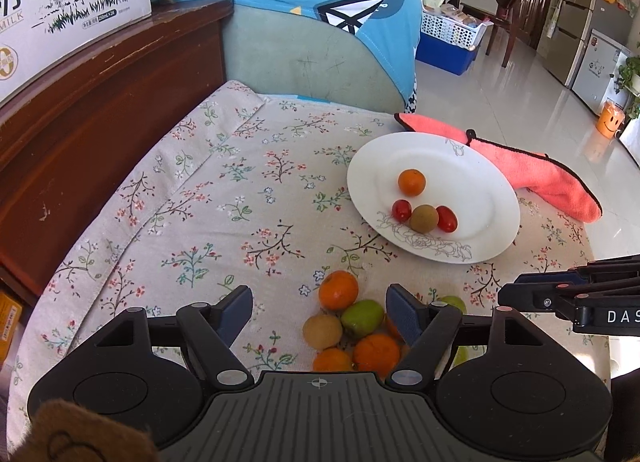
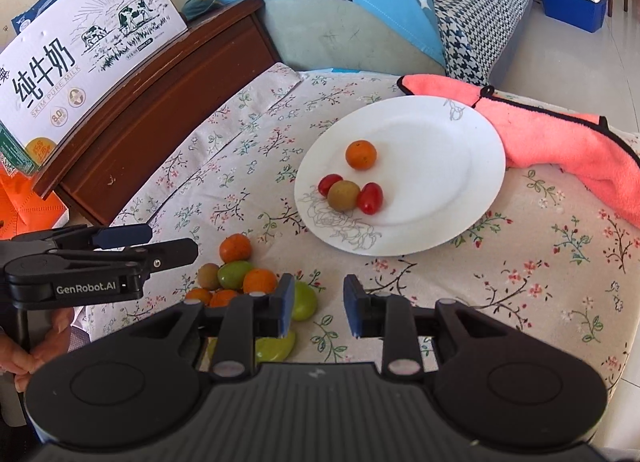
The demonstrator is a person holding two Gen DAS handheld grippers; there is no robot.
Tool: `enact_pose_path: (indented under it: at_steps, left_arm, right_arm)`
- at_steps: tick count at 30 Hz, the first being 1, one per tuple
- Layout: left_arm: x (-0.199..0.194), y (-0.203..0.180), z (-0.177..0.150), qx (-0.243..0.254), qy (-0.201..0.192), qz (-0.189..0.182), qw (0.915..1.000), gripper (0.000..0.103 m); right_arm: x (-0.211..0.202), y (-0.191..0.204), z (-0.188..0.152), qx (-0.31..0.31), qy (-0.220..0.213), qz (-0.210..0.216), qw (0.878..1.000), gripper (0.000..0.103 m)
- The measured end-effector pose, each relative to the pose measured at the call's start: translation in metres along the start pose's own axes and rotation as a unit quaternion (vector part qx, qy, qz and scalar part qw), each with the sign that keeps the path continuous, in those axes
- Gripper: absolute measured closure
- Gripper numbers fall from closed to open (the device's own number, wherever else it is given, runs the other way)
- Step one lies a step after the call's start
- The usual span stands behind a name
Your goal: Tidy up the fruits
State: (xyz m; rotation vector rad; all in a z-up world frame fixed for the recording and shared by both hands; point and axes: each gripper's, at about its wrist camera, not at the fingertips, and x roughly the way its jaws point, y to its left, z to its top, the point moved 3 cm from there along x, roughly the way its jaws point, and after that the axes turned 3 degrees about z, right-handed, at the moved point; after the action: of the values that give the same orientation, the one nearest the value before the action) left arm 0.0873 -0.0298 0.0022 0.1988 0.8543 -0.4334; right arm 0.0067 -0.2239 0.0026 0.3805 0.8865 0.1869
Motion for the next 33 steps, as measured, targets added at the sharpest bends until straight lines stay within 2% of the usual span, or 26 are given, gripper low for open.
enact_pose_path:
  at_steps: [8,18,27,33]
  left_arm:
    - [-0.002,0.006,-0.022,0.013,0.015,-0.012,0.9997,0.031]
    - [0.001,0.007,-0.036,0.041,0.024,-0.030,0.9984,0.032]
    - [0.011,-0.004,-0.041,0.069,0.031,-0.045,0.9961,0.039]
    - [0.020,-0.003,-0.042,0.065,0.033,-0.049,0.9961,0.047]
  right_arm:
    - [0.005,0.014,-0.023,-0.011,0.022,0.017,1.000,0.074]
    - [0.023,0.029,-0.034,-0.037,0.050,0.011,0.998,0.074]
    - [0.037,0.032,-0.036,-0.037,0.063,0.002,0.997,0.072]
    - [0.042,0.032,-0.036,-0.031,0.065,-0.003,0.997,0.072]
